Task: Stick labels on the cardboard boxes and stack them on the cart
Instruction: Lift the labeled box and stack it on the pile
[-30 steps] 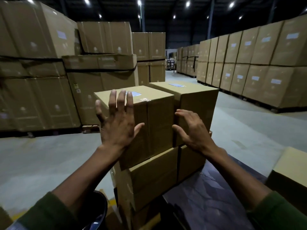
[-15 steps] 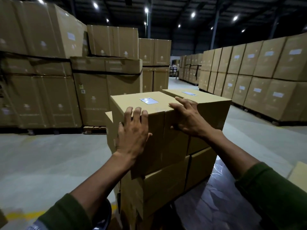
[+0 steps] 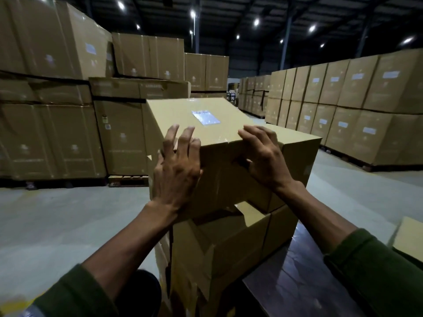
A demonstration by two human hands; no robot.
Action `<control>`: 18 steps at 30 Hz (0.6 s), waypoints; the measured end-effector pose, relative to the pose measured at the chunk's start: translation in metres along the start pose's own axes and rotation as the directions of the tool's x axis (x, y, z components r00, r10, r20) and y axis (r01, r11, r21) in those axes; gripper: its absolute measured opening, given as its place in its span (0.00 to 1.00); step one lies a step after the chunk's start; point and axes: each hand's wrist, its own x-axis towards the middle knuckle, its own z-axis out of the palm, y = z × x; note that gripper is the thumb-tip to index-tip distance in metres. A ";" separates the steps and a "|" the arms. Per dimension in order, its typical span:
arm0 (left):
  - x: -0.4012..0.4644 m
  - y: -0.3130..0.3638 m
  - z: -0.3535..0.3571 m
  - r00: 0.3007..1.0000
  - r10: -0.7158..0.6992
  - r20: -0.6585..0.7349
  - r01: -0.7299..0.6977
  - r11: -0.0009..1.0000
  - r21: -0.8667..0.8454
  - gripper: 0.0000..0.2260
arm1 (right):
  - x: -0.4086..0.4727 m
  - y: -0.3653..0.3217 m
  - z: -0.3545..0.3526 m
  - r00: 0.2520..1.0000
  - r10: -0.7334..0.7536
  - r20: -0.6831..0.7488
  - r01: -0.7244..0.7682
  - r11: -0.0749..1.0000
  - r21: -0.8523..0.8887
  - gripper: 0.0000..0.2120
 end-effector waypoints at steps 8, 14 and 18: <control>0.031 -0.002 -0.049 0.956 0.113 -0.270 -0.116 0.993 0.008 0.29 | 0.028 -0.020 -0.070 0.979 -0.054 -0.198 0.024 0.988 -0.152 0.31; 0.037 0.038 -0.087 0.900 0.151 -0.409 -0.170 0.985 -0.010 0.25 | 0.021 -0.024 -0.147 0.962 -0.074 -0.263 0.007 0.969 -0.246 0.29; 0.031 0.081 -0.106 0.889 0.172 -0.425 -0.232 0.968 -0.093 0.26 | -0.011 -0.023 -0.203 0.962 -0.046 -0.268 -0.038 0.953 -0.300 0.28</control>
